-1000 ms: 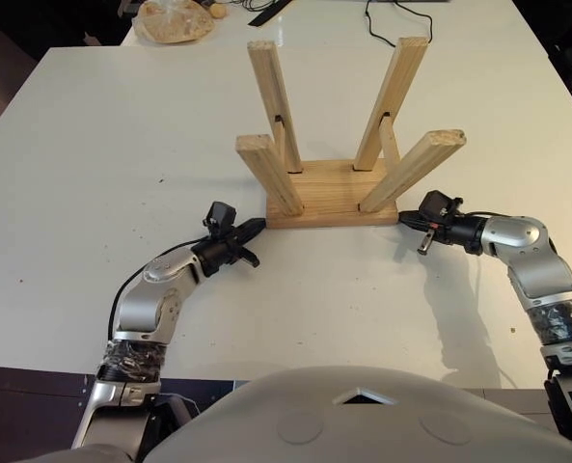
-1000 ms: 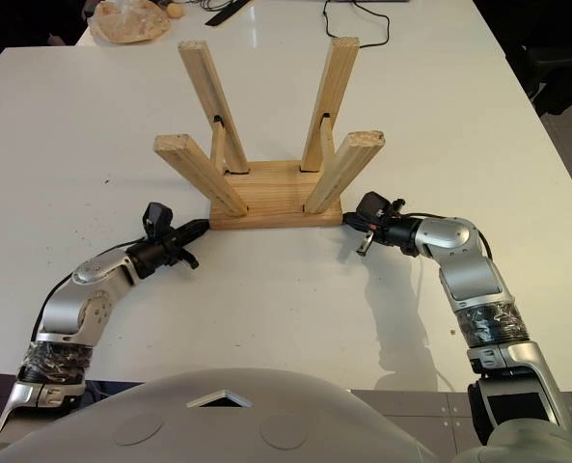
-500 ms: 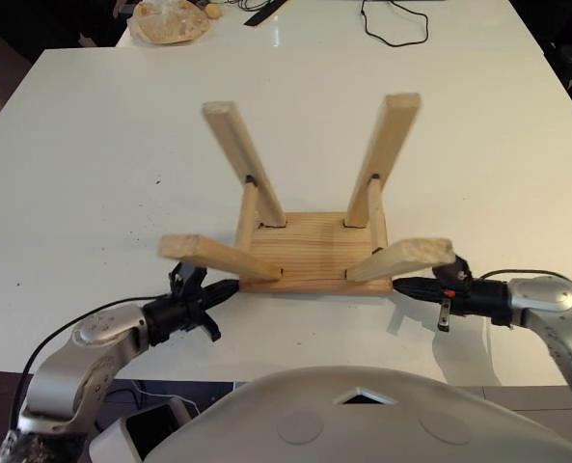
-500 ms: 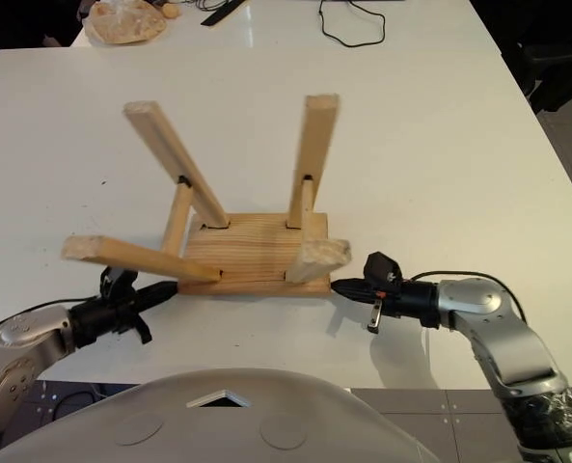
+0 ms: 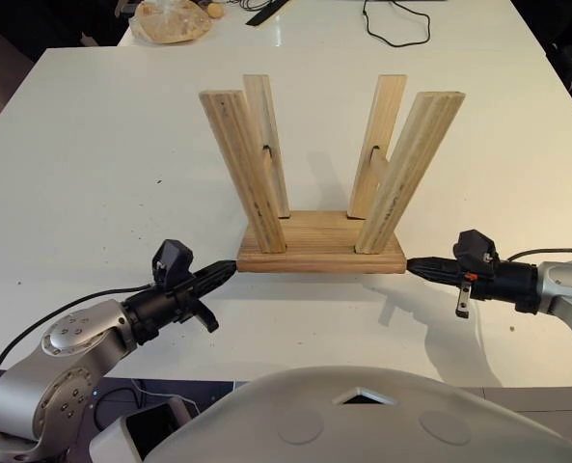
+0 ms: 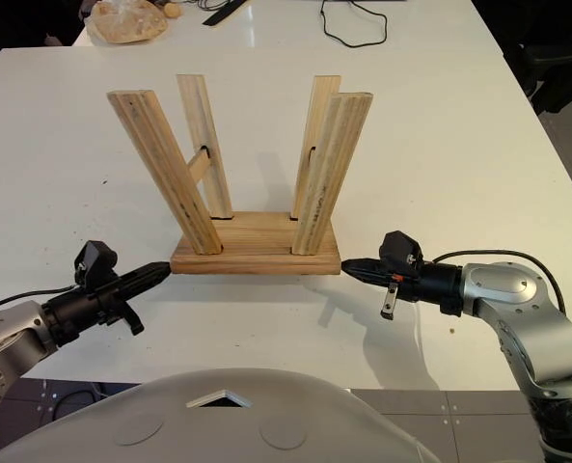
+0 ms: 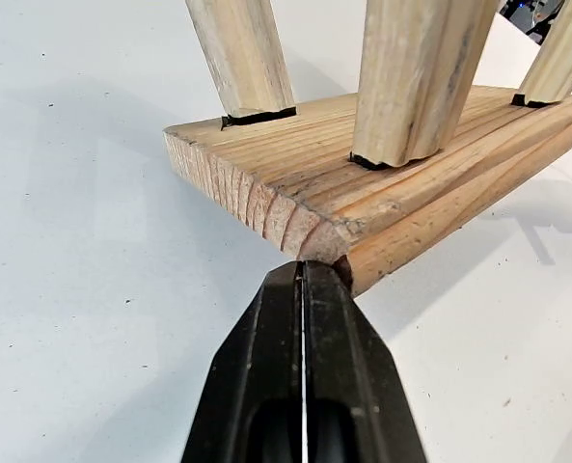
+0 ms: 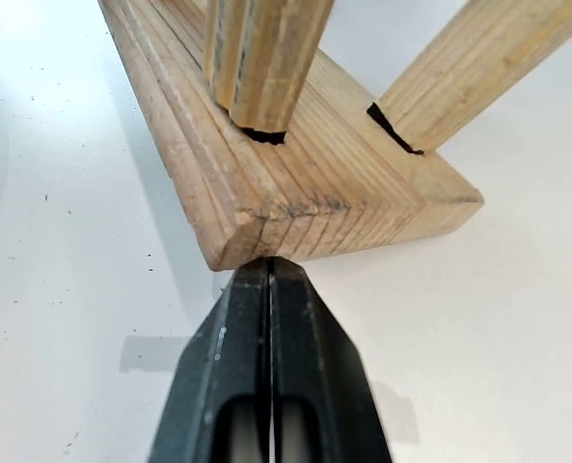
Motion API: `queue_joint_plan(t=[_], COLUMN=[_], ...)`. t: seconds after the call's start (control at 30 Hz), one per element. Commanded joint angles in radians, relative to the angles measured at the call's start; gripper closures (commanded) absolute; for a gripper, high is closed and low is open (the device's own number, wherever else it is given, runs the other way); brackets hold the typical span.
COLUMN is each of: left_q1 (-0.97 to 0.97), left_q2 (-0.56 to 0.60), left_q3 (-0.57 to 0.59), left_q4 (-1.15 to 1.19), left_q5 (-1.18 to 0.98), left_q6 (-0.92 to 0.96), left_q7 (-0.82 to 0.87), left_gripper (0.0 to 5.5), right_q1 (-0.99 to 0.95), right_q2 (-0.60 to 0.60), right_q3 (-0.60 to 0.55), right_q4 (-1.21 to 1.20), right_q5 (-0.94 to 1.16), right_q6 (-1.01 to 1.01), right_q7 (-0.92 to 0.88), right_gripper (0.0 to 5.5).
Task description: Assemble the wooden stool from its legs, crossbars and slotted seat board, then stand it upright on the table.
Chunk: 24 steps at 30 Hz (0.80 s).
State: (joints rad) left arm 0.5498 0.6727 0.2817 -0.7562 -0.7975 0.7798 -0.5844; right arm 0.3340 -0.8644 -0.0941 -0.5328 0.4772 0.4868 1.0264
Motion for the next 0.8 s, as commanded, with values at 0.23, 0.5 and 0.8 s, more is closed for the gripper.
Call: queue_joint_plan(t=[0.23,0.5,0.8], left_q1=[-0.126,-0.164,-0.185], left_q2=[0.021,0.025,0.053], left_q3=[0.072,0.055,0.024], left_q4=[-0.094,-0.070,-0.007], left_q5=[-0.311,-0.314,-0.172], left_q6=[0.010,0.017,-0.012], left_q7=[-0.003,0.018,0.011], left_gripper=[5.48,5.48,5.48], right_q1=[-0.066,-0.119,-0.199], right_q2=[0.036,0.041,0.023], right_q3=[-0.058,-0.035,-0.005], right_q4=[-0.107,-0.073,0.087], right_q5=[0.187,0.165,0.022], right_q6=[0.031,0.031,-0.033], right_q7=[0.027,0.028,0.004], right_gripper=[5.50,5.50,5.50])
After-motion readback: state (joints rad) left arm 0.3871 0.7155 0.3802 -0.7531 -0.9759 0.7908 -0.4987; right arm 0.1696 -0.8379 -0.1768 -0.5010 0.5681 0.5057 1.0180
